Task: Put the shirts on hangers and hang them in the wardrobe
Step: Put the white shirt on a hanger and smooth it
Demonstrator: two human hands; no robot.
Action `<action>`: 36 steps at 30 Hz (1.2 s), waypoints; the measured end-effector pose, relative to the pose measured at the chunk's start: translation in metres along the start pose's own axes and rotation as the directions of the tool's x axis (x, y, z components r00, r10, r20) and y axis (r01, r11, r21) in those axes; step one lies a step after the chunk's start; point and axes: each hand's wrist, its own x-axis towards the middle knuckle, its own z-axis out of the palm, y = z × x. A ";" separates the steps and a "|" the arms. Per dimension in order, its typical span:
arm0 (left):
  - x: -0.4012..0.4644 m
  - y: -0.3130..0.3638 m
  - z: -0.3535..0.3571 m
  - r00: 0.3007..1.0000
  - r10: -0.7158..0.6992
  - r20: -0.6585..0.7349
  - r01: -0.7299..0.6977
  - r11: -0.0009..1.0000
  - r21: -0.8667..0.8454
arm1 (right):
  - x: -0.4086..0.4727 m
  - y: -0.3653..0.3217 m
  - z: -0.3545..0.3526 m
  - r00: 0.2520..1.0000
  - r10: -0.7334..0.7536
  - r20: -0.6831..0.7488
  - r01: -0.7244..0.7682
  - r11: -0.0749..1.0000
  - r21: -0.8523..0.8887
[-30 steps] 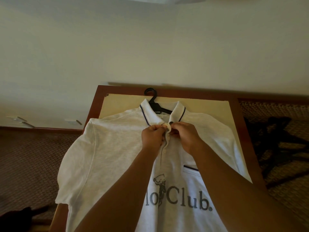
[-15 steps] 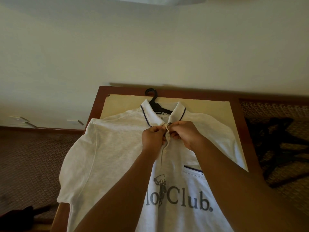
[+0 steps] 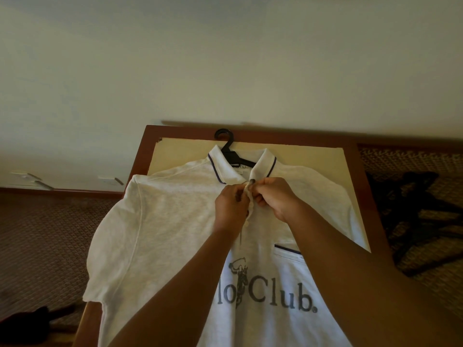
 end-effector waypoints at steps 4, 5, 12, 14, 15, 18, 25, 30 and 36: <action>0.003 0.003 -0.001 0.994 -0.109 0.004 0.109 0.993 -0.053 | 0.000 0.001 0.002 0.999 -0.009 -0.034 0.009 1.000 -0.004; 0.003 0.005 -0.004 0.987 -0.159 0.018 0.160 0.980 -0.117 | 0.000 0.001 0.002 0.999 -0.010 -0.038 0.010 1.000 0.006; 0.003 0.015 -0.022 0.949 -0.311 0.047 0.310 0.896 -0.317 | -0.002 -0.007 0.029 0.988 -0.069 -0.141 0.022 0.949 -0.314; 0.003 0.015 -0.020 0.949 -0.312 0.045 0.312 0.907 -0.282 | -0.003 -0.009 0.032 0.981 -0.113 -0.156 0.049 0.931 -0.363; 0.004 0.013 -0.019 0.953 -0.301 0.038 0.301 0.922 -0.246 | -0.004 -0.008 0.030 0.979 -0.126 -0.160 0.062 0.933 -0.354; 0.010 0.006 -0.013 0.982 -0.188 -0.009 0.188 0.981 -0.044 | -0.006 -0.003 0.024 0.977 -0.112 -0.183 0.061 0.962 -0.267; 0.018 0.007 0.001 0.997 -0.071 -0.025 0.075 0.968 0.241 | -0.003 0.005 0.018 0.982 -0.062 -0.181 0.038 0.990 -0.133; 0.021 0.017 0.004 0.984 -0.174 -0.036 0.177 0.970 0.168 | -0.004 0.005 0.019 0.981 -0.020 -0.192 0.028 0.999 0.039; 0.014 0.016 0.000 0.937 -0.347 -0.028 0.338 0.926 -0.166 | -0.006 0.004 0.020 0.978 -0.007 -0.209 0.014 0.999 0.032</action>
